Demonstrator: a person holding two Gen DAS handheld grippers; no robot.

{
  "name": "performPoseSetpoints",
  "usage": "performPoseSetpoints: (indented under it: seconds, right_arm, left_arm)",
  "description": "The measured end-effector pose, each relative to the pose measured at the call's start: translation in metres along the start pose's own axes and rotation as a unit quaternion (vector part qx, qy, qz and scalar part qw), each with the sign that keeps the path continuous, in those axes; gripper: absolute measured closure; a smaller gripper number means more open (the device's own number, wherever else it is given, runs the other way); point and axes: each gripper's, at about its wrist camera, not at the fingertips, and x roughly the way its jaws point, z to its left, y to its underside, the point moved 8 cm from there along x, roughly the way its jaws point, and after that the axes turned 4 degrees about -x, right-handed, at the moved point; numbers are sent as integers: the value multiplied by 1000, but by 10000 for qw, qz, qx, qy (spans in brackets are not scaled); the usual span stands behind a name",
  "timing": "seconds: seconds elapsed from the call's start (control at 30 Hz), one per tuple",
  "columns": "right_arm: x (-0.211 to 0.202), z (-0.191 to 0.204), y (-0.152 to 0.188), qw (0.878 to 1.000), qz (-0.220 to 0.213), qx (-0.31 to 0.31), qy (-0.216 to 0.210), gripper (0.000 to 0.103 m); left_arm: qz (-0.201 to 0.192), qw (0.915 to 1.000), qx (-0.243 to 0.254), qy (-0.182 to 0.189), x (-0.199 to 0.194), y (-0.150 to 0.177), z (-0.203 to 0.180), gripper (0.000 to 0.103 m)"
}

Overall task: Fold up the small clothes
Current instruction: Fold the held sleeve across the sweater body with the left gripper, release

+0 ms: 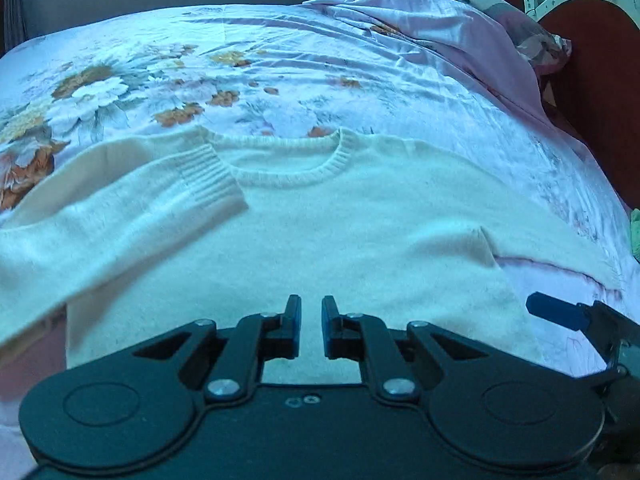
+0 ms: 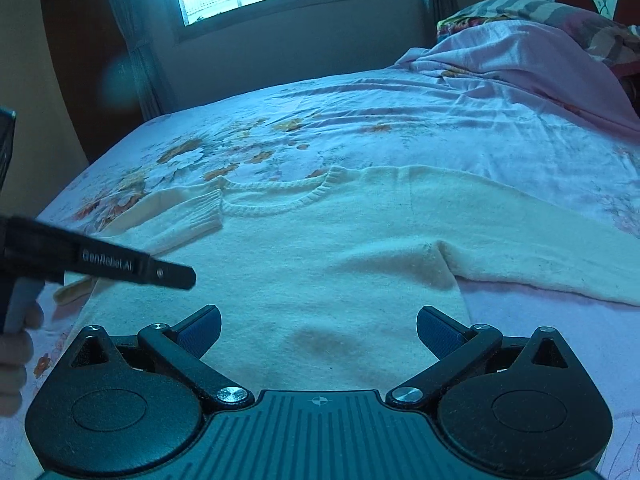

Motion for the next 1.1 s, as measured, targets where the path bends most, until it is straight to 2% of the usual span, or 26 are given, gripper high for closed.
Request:
performPoseSetpoints:
  seconds: [0.07, 0.1, 0.17, 0.27, 0.33, 0.37, 0.53, 0.73, 0.77, 0.8, 0.83, 0.93, 1.1]
  right_arm:
    - [2, -5, 0, 9999, 73, 94, -114, 0]
    - [6, -4, -1, 9996, 112, 123, -207, 0]
    - [17, 5, -7, 9988, 162, 143, -450, 1]
    - [47, 28, -22, 9966, 242, 98, -786, 1]
    - [70, 45, -37, 9948, 270, 108, -974, 18]
    - [84, 53, -46, 9937, 343, 118, -1060, 34]
    - [149, 76, -76, 9900, 599, 289, -1241, 35]
    - [194, 83, -86, 9896, 794, 338, -1150, 35]
    - [193, 86, -87, 9898, 777, 272, -1165, 50]
    - [192, 88, -86, 9892, 786, 232, -1215, 95]
    - [191, 91, -84, 9866, 891, 301, -1331, 98]
    - [171, 95, -83, 9853, 762, 314, -1497, 99]
    - [91, 68, -87, 9915, -7, 163, -1294, 99]
  left_arm:
    - [-266, 9989, -361, -94, -20, 1, 16, 81]
    - [-414, 9974, -520, -275, -26, -5, 29, 78]
    - [-618, 9927, -809, -643, -39, -15, 59, 80]
    - [-705, 9795, -1267, -1398, -51, -25, 113, 74]
    - [-706, 9696, -1590, -1723, -54, -27, 149, 71]
    - [-671, 9659, -1724, -1810, -53, -27, 163, 71]
    - [-515, 9609, -2036, -1807, -39, -22, 194, 71]
    - [-620, 9641, -1918, -1726, -40, -20, 194, 70]
    - [-623, 9642, -1891, -1753, -39, -19, 193, 70]
    - [-623, 9643, -1878, -1761, -39, -19, 193, 70]
    - [-613, 9645, -1875, -1754, -38, -18, 192, 70]
    - [-615, 9644, -1839, -1797, -38, -18, 189, 71]
    - [-778, 9706, -1530, -1686, -45, -26, 163, 69]
